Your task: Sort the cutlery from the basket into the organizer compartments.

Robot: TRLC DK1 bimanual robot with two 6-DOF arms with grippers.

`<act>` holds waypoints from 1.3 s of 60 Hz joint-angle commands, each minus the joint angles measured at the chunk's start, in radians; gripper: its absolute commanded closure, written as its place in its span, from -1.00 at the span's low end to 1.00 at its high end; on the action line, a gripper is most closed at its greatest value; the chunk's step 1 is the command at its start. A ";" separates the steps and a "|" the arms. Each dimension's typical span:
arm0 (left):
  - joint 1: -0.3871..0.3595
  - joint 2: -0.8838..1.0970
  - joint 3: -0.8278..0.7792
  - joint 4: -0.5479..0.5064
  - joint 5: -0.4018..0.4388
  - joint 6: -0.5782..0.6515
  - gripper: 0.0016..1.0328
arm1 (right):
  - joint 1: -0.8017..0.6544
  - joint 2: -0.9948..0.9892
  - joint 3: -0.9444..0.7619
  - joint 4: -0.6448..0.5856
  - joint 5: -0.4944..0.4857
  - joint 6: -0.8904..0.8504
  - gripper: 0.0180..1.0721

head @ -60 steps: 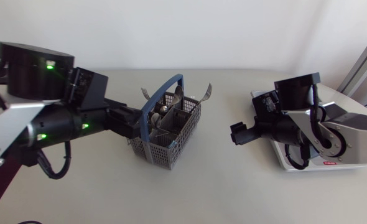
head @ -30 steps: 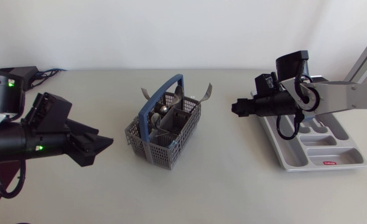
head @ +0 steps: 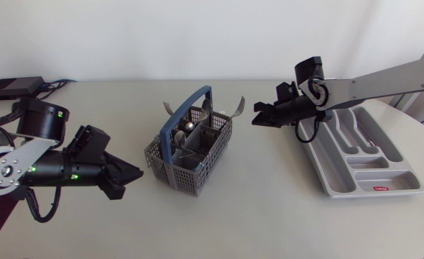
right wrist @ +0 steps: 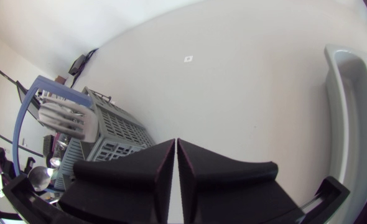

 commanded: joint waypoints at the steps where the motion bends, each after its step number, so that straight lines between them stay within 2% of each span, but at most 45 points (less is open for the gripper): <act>1: -0.014 0.043 -0.035 0.055 0.017 0.025 0.67 | 0.013 0.079 0.069 -0.034 -0.034 0.050 0.86; 19: -0.066 0.103 -0.091 0.259 0.017 0.016 0.69 | 0.070 0.209 0.265 -0.101 -0.097 0.122 0.86; 36: -0.040 0.152 -0.100 0.339 0.017 0.010 0.69 | 0.103 0.273 0.336 -0.152 -0.208 0.153 0.86; 54: 0.043 0.205 -0.092 0.433 0.017 0.002 0.69 | 0.116 0.123 0.136 -0.156 -0.263 0.096 0.86; 78: 0.052 0.294 -0.080 0.545 0.017 -0.030 0.69 | 0.106 -0.144 -0.233 -0.112 -0.258 0.000 0.86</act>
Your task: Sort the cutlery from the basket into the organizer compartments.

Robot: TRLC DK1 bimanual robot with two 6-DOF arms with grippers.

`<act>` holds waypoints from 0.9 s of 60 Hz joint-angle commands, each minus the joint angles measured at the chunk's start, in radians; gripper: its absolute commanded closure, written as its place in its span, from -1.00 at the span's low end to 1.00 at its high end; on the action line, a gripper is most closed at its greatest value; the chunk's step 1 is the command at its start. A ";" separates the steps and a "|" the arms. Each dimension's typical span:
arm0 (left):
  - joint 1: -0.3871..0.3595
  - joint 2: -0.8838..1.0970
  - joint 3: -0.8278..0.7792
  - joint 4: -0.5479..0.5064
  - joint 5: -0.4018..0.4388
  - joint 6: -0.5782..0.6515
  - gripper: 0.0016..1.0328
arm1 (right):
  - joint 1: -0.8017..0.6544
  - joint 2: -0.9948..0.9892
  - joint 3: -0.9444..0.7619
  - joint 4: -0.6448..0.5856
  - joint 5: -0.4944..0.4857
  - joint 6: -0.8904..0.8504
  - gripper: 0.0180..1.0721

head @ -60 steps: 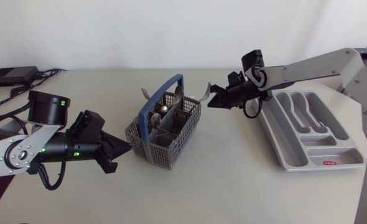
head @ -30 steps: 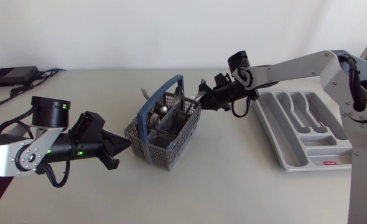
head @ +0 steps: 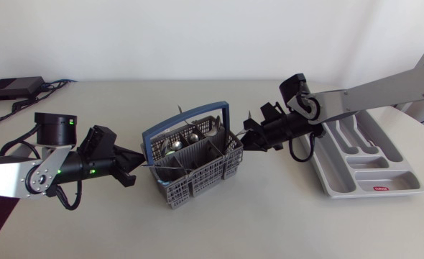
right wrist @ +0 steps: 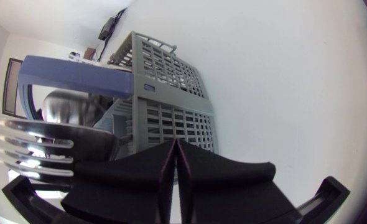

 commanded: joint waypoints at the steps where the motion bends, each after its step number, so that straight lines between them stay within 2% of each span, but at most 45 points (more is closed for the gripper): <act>1: -0.004 0.045 0.001 0.017 0.014 -0.024 0.69 | 0.005 -0.063 -0.079 0.013 -0.018 -0.035 0.86; 21: -0.041 0.189 0.121 0.066 0.014 -0.072 0.69 | 0.008 -0.212 -0.240 0.065 0.043 -0.066 0.86; 36: -0.086 0.273 0.248 0.075 -0.015 -0.116 0.69 | -0.019 -0.287 -0.314 0.113 0.178 -0.087 0.81; 54: -0.092 0.321 0.328 0.075 -0.034 -0.143 0.68 | -0.053 -0.447 -0.414 0.116 0.301 -0.154 0.77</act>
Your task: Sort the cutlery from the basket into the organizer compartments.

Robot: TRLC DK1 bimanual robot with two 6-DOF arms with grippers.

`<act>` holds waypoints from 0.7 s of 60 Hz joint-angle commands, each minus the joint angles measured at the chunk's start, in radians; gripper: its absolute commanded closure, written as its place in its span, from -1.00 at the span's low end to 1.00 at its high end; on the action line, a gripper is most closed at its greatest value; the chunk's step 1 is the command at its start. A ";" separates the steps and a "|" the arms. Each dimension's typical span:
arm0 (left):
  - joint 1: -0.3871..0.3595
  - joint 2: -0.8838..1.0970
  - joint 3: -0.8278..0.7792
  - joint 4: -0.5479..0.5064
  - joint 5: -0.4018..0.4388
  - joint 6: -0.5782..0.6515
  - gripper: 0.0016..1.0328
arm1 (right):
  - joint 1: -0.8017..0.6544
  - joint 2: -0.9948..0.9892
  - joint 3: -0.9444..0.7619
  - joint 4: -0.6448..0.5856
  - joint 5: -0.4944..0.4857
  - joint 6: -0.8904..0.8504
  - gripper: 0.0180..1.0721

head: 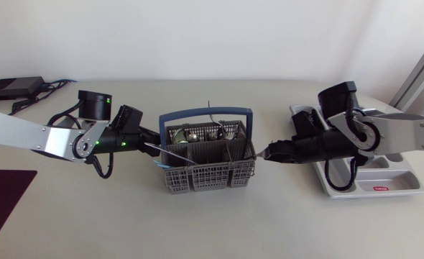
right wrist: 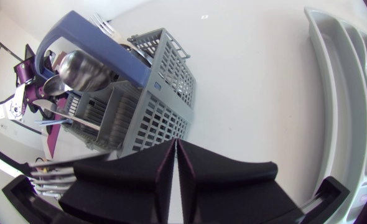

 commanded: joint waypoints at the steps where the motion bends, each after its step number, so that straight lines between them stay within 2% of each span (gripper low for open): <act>1: -0.010 0.018 0.039 0.013 0.004 -0.028 0.66 | -0.002 -0.061 -0.053 0.003 0.030 -0.044 0.77; 5: -0.003 0.006 0.031 0.012 0.004 -0.029 0.63 | -0.002 -0.116 -0.077 0.002 0.061 -0.067 0.70; 18: 0.071 -0.138 -0.069 -0.022 0.010 -0.020 0.49 | 0.023 -0.357 -0.133 -0.068 0.172 -0.173 0.09; 28: 0.103 -0.307 -0.162 -0.085 0.019 0.024 0.10 | 0.079 -0.539 -0.139 -0.141 0.248 -0.274 -0.19; 36: 0.106 -0.421 -0.221 -0.140 0.038 0.049 0.05 | 0.214 -0.607 -0.131 -0.167 0.347 -0.311 -0.31; 42: 0.106 -0.483 -0.251 -0.174 0.047 0.063 -0.06 | 0.371 -0.611 -0.131 -0.146 0.481 -0.318 -0.39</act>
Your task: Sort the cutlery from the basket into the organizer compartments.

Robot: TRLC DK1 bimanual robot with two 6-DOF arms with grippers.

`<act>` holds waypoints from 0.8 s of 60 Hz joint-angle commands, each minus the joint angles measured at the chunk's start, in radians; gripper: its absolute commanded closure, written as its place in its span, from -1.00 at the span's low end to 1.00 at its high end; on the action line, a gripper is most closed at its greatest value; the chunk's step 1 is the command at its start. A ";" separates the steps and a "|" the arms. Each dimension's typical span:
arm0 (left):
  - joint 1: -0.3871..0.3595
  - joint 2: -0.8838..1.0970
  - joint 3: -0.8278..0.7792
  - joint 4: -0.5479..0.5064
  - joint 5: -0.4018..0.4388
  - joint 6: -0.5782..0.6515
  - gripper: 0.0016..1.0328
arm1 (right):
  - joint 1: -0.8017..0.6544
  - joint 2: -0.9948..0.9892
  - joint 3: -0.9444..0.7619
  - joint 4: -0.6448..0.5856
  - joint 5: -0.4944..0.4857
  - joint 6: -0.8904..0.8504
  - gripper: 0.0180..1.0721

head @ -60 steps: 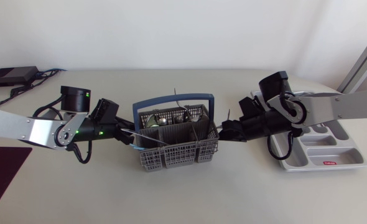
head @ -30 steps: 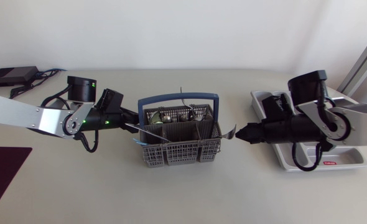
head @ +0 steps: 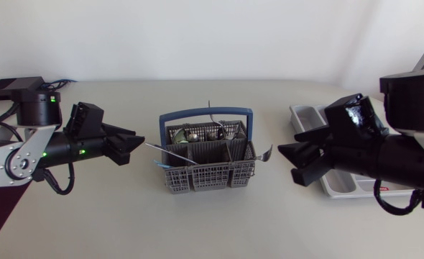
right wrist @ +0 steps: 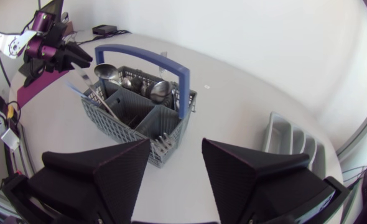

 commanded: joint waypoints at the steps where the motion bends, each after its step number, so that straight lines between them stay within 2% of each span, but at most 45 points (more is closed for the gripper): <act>1: 0.006 -0.060 -0.048 -0.023 0.016 0.026 -0.06 | 0.117 0.002 -0.020 0.008 0.079 -0.032 -0.41; 6: 0.006 -0.101 -0.065 -0.046 0.032 0.026 -0.11 | 0.202 0.045 -0.015 0.049 0.144 -0.042 -0.45; 22: -0.001 -0.176 -0.126 -0.071 0.062 0.037 -0.17 | 0.298 0.258 0.043 0.172 0.165 -0.075 -0.45; 25: 0.000 -0.182 -0.137 -0.071 0.067 0.048 -0.24 | 0.321 0.304 0.052 0.198 0.182 -0.085 -0.45; 39: 0.003 -0.209 -0.181 -0.066 0.094 0.084 -0.33 | 0.415 0.511 0.097 0.345 0.279 -0.151 -0.44; 48: -0.006 -0.219 -0.209 -0.062 0.113 0.103 -0.34 | 0.443 0.632 0.154 0.415 0.305 -0.173 -0.44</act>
